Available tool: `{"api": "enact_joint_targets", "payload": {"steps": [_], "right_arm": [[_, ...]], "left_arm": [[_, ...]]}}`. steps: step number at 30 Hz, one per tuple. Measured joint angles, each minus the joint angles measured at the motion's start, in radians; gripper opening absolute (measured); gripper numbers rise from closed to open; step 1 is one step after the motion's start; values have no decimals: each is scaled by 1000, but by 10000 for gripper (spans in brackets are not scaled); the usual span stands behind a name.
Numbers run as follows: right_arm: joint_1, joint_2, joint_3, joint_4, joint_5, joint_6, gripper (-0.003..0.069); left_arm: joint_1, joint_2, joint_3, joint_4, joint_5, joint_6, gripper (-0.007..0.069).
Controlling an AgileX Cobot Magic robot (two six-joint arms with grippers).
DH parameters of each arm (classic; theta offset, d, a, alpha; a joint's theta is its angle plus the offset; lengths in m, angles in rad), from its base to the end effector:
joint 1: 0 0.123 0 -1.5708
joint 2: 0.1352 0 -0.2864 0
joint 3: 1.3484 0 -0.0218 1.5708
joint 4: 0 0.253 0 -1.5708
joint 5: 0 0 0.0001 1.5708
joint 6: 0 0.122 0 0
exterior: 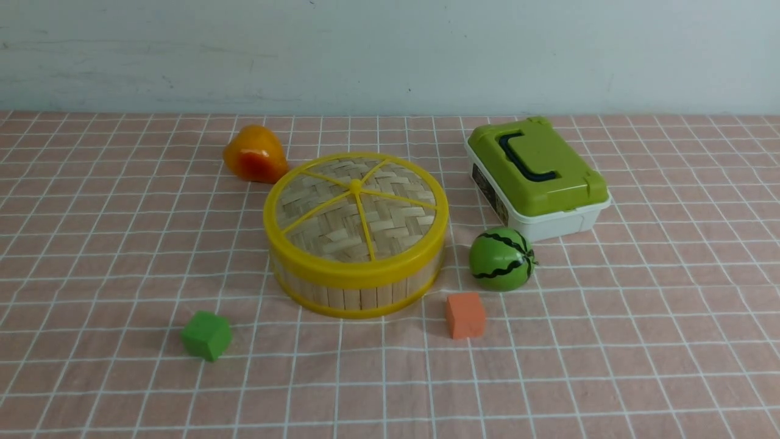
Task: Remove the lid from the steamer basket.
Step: Use the left arm to lift the lid of the steamer
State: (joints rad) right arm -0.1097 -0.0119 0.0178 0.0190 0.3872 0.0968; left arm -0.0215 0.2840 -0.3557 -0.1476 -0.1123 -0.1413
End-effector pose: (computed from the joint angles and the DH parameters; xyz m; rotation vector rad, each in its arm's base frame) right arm 0.0821 -0.0082 0.1637 0.2049 1.8654 0.0100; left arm 0.1024 -0.0002 0.3336 -0.1874 1.2915 -0.2537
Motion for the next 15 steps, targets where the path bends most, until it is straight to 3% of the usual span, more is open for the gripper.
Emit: {"api": "enact_joint_targets", "payload": {"steps": [9, 15], "right_arm": [[0, 0, 0, 0, 0, 0, 242], [0, 0, 0, 0, 0, 0, 242]], "left_arm": [[0, 421, -245, -19, 156, -10, -13], [0, 707, -482, -46, 475, -11, -13]]}}
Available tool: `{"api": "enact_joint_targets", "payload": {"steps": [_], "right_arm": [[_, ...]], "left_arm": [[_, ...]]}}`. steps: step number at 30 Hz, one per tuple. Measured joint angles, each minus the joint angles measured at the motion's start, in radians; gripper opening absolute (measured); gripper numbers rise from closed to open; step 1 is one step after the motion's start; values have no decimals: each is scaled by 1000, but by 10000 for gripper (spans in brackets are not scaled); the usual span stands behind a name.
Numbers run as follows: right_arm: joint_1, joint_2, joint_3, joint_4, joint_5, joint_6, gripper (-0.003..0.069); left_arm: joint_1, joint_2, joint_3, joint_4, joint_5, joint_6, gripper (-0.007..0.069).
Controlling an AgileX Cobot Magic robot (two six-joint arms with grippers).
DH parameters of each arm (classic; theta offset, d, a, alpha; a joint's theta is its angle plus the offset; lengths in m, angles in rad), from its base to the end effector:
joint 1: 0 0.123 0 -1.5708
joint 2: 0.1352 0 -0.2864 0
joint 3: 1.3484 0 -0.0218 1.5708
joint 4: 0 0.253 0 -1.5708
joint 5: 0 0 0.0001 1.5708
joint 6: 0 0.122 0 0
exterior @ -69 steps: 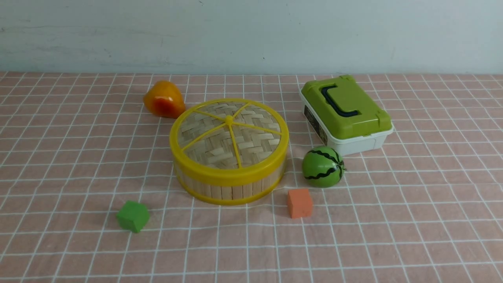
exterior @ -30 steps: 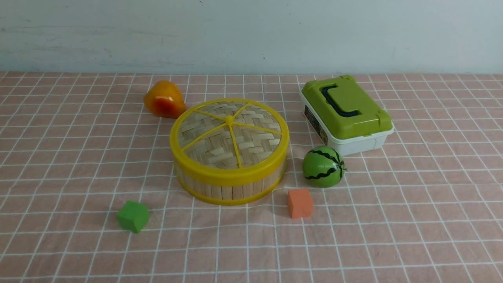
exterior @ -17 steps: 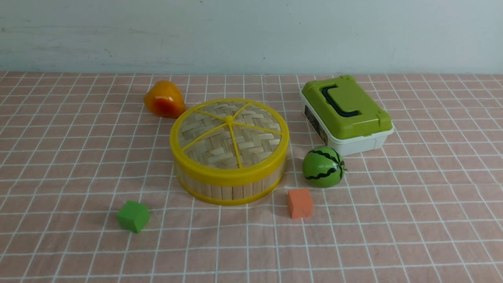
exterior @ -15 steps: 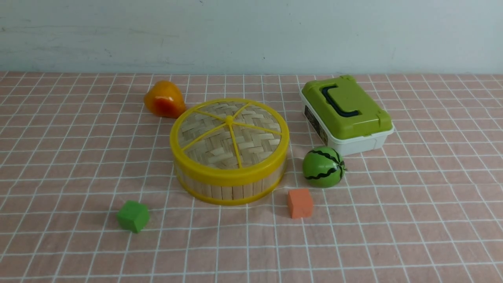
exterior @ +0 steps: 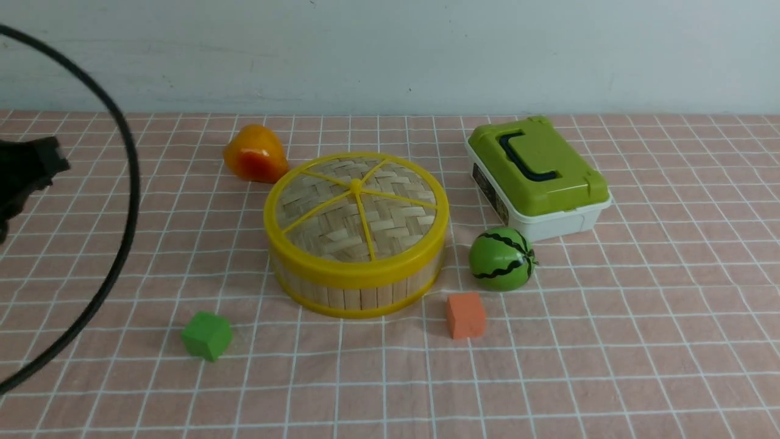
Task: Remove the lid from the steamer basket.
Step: Use the left arm to lift the lid of the steamer
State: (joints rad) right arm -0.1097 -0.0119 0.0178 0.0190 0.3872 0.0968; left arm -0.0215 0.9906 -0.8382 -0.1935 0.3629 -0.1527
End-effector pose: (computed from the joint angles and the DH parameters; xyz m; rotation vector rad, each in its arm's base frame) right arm 0.0821 -0.0082 0.1637 0.2049 1.8654 0.0100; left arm 0.2414 -0.0135 0.3368 -0.2679 1.9859 -0.2966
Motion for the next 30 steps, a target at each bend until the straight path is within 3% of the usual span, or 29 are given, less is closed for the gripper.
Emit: {"api": "enact_joint_targets", "payload": {"steps": [3, 9, 13, 21, 26, 30], "right_arm": [[0, 0, 0, 0, 0, 0, 242], [0, 0, 0, 0, 0, 0, 242], [0, 0, 0, 0, 0, 0, 242], [0, 0, 0, 0, 0, 0, 242], [0, 0, 0, 0, 0, 0, 242], [0, 0, 0, 0, 0, 0, 242]], "left_arm": [[0, 153, -145, -45, 162, 2, -13], [-24, 316, -314, -107, 331, 72, -13], [-120, 444, -457, -112, 453, 97, -13], [-276, 680, -765, -32, 648, 89, -13], [-358, 858, -1006, 87, 725, 46, -10], [-405, 1002, -1196, 166, 813, 36, 64]]}}
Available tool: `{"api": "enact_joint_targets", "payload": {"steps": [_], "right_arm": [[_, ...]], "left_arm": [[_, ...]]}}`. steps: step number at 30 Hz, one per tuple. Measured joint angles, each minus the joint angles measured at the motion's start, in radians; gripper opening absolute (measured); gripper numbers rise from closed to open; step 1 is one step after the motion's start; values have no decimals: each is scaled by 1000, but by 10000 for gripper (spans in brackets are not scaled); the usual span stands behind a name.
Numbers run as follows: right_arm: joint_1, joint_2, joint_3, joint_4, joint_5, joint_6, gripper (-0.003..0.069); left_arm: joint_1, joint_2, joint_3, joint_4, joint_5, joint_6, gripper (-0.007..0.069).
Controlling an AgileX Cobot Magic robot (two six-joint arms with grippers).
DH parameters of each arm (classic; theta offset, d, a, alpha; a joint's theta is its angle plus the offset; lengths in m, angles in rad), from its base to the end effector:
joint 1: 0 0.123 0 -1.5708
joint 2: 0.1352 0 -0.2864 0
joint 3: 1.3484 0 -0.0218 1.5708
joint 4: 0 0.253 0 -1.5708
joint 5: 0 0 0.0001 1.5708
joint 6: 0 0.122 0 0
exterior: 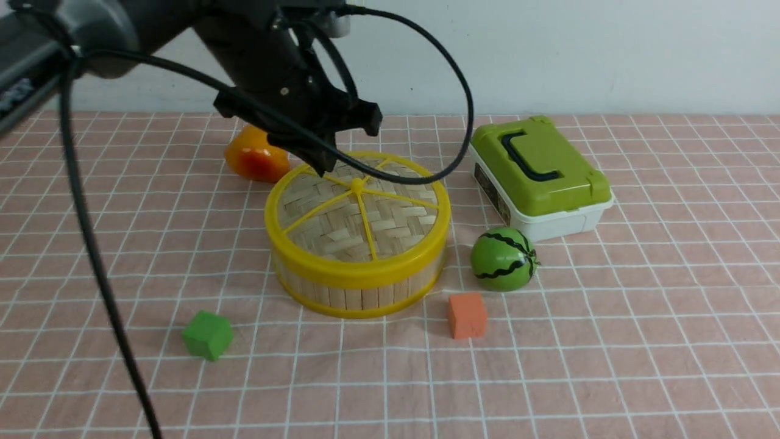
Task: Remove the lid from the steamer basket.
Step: Use the left arm to lift the lid of the steamer
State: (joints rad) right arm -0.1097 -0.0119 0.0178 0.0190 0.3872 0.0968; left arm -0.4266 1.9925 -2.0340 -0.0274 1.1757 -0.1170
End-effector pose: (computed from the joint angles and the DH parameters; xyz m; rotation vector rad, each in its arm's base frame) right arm 0.0821 -0.0082 0.1637 0.2049 1.8654 0.0100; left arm 0.4179 -0.1933 0.3146 0.4014 2.6047 -0.2254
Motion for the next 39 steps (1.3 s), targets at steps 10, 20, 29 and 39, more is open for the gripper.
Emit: {"api": "enact_joint_targets", "payload": {"steps": [10, 20, 29, 39], "right_arm": [[0, 0, 0, 0, 0, 0, 242], [0, 0, 0, 0, 0, 0, 242], [0, 0, 0, 0, 0, 0, 242], [0, 0, 0, 0, 0, 0, 242]], "left_arm": [[-61, 266, -312, 155, 67, -8, 366], [-61, 334, -330, 229, -4, -106, 362], [-61, 345, -330, 228, 5, -124, 249], [-61, 369, -342, 229, 28, -157, 120]]}}
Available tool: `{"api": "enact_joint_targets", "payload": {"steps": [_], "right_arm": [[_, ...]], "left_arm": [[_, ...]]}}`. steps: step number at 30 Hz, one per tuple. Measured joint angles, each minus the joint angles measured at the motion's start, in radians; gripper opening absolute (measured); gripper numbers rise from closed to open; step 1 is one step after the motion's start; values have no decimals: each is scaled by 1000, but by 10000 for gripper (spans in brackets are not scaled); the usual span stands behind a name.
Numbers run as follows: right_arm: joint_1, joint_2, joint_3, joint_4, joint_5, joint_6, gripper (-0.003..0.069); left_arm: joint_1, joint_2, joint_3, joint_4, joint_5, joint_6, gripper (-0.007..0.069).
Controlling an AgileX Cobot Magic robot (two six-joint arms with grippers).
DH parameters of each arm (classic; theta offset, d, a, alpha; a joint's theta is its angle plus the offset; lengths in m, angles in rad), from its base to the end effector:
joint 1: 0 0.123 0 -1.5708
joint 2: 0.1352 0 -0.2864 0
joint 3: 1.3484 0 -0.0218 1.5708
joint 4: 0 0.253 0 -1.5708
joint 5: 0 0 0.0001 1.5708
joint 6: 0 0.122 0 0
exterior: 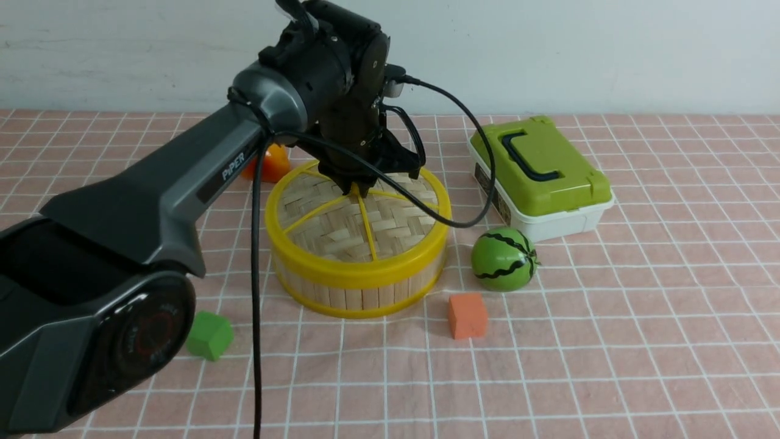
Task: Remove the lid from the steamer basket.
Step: Use the left arm to lift the lid of the steamer, then use the left arm to place the steamer lid on the table
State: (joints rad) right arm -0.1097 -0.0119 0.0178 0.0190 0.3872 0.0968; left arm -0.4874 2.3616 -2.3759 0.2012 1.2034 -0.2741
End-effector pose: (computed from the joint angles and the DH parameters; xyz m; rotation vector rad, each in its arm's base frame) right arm 0.0821 -0.0082 0.1637 0.2049 1.8654 0.0100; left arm 0.4818 -0.2296 0.2359 0.3163 2.6139 0.0177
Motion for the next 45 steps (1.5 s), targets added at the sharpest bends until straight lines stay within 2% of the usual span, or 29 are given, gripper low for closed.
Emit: {"api": "enact_joint_targets", "payload": {"steps": [13, 16, 20, 24, 26, 29, 31, 35, 39, 45], "right_arm": [[0, 0, 0, 0, 0, 0, 242], [0, 0, 0, 0, 0, 0, 242], [0, 0, 0, 0, 0, 0, 242], [0, 0, 0, 0, 0, 0, 242], [0, 0, 0, 0, 0, 0, 242], [0, 0, 0, 0, 0, 0, 242], [0, 0, 0, 0, 0, 0, 242], [0, 0, 0, 0, 0, 0, 242], [0, 0, 0, 0, 0, 0, 242], [0, 0, 0, 0, 0, 0, 242]], "left_arm": [[7, -76, -145, 29, 40, 37, 112], [30, -133, -156, 48, 40, 61, 112], [146, -245, -152, 54, 40, 70, 112], [283, -296, -37, 17, 40, 51, 112], [353, -312, 81, -9, 40, 49, 112], [404, -313, 273, -26, 40, 50, 112], [413, -310, 345, -25, 26, 49, 112], [426, -308, 536, -25, -156, 27, 112], [426, -301, 572, -25, -259, 21, 112], [426, -256, 574, 4, -323, 0, 112]]}}
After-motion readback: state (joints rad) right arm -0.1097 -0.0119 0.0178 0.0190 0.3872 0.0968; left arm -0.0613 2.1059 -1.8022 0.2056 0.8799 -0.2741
